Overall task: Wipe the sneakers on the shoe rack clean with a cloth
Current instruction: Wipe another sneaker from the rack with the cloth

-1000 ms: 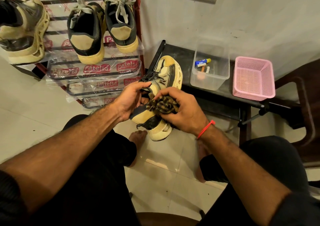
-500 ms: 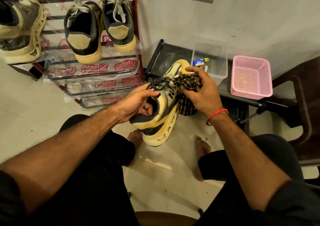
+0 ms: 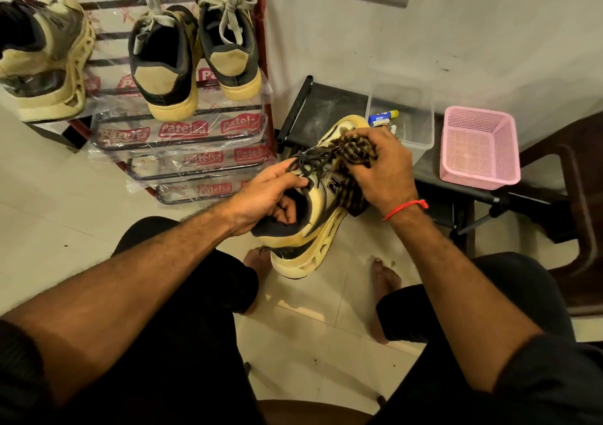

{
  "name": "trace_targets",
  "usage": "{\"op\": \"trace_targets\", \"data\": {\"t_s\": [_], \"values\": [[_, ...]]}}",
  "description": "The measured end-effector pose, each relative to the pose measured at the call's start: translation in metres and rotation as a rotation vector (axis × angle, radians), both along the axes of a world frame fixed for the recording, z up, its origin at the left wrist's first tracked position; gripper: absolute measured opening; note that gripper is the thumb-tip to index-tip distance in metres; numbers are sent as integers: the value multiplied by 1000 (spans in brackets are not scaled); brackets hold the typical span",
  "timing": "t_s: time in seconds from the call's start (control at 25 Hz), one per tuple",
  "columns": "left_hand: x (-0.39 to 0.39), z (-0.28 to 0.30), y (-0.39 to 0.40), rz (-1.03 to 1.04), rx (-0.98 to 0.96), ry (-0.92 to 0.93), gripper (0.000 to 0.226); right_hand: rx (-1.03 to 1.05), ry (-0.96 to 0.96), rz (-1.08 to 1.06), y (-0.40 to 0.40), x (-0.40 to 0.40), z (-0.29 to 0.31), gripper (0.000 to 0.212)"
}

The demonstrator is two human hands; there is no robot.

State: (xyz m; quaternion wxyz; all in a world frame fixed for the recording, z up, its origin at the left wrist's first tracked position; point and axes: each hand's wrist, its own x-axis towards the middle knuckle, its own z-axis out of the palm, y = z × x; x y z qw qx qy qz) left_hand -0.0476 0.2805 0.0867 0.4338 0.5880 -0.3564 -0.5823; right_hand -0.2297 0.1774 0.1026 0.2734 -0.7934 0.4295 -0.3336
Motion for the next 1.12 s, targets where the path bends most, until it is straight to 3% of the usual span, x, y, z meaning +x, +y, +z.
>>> {"op": "trace_targets", "data": {"t_s": [0.08,0.24,0.44,0.64,0.72,0.8,1.0,1.12], "values": [[-2,0,0,-20,-3,-49,23,-22,6,43,10,1,-4,36],[0,-2,4,-7,4,-94,30,-102,9,324,46,13,-7,34],[0,0,-2,60,8,-13,26,-7,27,-7,-7,-7,-11,33],[4,3,-3,90,13,-25,20,117,-219,-89,-12,-18,-11,37],[3,4,-4,123,14,-10,18,88,-189,-93,-12,-17,-9,39],[6,1,-6,189,33,14,14,68,-111,-25,2,-9,-7,41],[30,-2,-5,381,70,169,20,-46,-46,425,63,23,-6,38],[32,-1,-1,360,155,196,47,-92,-4,390,50,21,-4,40]]}}
